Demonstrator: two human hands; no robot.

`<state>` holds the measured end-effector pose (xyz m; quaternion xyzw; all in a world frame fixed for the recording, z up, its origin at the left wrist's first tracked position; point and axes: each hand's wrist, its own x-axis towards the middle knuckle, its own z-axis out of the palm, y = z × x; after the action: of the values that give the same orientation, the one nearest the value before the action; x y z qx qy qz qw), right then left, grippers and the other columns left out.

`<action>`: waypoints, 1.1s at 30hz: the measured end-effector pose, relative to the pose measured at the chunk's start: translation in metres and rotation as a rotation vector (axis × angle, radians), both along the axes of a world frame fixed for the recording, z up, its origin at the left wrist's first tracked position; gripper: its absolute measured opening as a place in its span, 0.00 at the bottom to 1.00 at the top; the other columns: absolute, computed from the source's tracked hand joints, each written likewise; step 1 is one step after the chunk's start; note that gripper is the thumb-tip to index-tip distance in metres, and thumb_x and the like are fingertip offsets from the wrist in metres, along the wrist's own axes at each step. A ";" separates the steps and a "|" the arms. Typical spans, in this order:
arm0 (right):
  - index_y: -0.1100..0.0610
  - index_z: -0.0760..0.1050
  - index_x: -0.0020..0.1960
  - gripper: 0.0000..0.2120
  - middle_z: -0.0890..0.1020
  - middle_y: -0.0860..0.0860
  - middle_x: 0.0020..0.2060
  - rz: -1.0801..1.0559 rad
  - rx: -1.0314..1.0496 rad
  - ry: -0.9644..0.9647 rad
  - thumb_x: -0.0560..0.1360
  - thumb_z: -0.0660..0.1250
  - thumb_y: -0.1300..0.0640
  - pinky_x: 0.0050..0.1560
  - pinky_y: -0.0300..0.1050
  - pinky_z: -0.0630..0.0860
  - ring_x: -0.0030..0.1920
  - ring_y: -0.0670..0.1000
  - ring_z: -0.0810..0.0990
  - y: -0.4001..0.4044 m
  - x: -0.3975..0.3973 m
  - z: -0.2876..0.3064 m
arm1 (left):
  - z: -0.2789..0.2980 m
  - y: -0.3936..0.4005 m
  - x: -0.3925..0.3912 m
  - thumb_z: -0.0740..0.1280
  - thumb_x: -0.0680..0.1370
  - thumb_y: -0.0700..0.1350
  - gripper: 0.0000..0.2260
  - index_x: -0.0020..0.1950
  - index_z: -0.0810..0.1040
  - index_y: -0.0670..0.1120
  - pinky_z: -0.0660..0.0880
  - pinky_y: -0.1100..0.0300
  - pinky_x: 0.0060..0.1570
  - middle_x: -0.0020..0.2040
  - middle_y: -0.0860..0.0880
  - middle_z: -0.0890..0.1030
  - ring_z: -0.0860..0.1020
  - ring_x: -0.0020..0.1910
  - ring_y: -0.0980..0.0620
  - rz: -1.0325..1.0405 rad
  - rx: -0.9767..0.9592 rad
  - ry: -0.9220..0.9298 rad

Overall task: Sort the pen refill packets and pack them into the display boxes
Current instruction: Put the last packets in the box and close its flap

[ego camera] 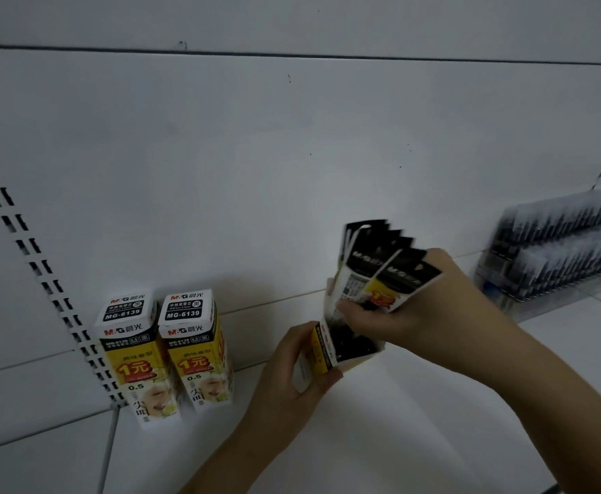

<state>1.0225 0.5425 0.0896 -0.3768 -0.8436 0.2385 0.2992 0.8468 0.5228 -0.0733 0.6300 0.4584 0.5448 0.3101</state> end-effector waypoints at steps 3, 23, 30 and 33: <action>0.54 0.81 0.52 0.13 0.85 0.46 0.46 0.083 -0.096 0.006 0.69 0.76 0.51 0.46 0.49 0.82 0.47 0.45 0.84 0.005 -0.008 0.000 | 0.004 0.000 0.001 0.72 0.74 0.52 0.21 0.65 0.72 0.62 0.74 0.58 0.62 0.64 0.57 0.78 0.75 0.65 0.55 -0.041 -0.016 -0.081; 0.41 0.78 0.54 0.11 0.79 0.36 0.42 0.021 0.253 -0.422 0.72 0.71 0.44 0.37 0.31 0.70 0.42 0.33 0.74 0.002 -0.007 0.015 | 0.005 -0.005 0.001 0.73 0.75 0.47 0.21 0.65 0.72 0.61 0.73 0.63 0.61 0.63 0.55 0.79 0.76 0.65 0.54 -0.031 -0.009 -0.098; 0.44 0.75 0.58 0.10 0.81 0.44 0.50 -0.048 0.481 -0.748 0.80 0.58 0.50 0.42 0.40 0.71 0.49 0.49 0.80 -0.001 -0.030 -0.009 | 0.003 -0.004 0.001 0.72 0.76 0.44 0.22 0.67 0.72 0.54 0.72 0.65 0.60 0.62 0.56 0.79 0.76 0.64 0.55 -0.014 0.002 -0.037; 0.40 0.74 0.61 0.11 0.81 0.42 0.49 -0.064 0.483 -0.727 0.79 0.59 0.46 0.40 0.39 0.68 0.49 0.47 0.80 0.000 -0.025 0.000 | 0.003 -0.004 0.000 0.72 0.76 0.43 0.22 0.68 0.72 0.54 0.74 0.62 0.61 0.62 0.56 0.79 0.76 0.64 0.54 -0.017 -0.006 -0.050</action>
<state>0.9976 0.5423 0.0895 -0.3813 -0.9136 -0.1232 0.0695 0.8465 0.5184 -0.0708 0.6194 0.4467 0.5562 0.3279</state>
